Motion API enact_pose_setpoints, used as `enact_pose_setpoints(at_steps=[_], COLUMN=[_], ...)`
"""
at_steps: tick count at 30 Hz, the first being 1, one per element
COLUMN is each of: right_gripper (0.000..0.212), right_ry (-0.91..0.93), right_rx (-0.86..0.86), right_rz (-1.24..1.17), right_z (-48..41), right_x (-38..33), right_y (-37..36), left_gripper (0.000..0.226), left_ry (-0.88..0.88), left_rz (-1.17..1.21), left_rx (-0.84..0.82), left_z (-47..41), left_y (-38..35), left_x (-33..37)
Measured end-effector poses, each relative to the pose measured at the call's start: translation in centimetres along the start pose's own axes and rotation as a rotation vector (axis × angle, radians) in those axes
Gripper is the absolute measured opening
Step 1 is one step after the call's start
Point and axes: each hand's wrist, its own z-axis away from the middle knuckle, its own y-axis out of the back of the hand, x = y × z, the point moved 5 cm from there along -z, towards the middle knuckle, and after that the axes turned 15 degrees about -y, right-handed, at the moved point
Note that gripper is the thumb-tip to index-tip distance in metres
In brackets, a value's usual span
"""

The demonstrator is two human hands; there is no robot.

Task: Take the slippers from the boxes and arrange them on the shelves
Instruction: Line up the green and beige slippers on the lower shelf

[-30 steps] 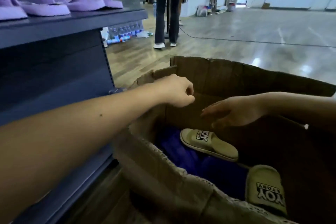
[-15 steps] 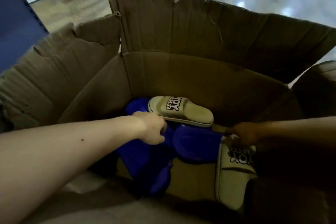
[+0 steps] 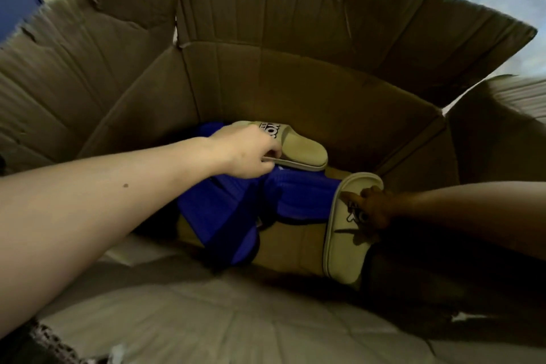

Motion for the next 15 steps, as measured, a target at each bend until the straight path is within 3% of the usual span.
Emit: enact_pose_setpoints(at_steps=[5, 11, 15], right_gripper=[0.085, 0.078, 0.040], right_ry=[-0.004, 0.112, 0.264], right_rx=[-0.083, -0.236, -0.038], right_rz=[-0.033, -0.244, -0.365], right_z=[1.7, 0.6, 1.4], right_x=[-0.6, -1.9, -4.2], right_y=[1.9, 1.9, 4.7], left_gripper=[0.032, 0.029, 0.035], left_ry=[0.007, 0.026, -0.027], left_rz=[0.027, 0.102, 0.128], left_rx=[0.079, 0.003, -0.065], left_z=[-0.8, -1.1, -1.9], left_y=[1.6, 0.6, 0.5], left_x=[-1.1, -2.8, -2.5])
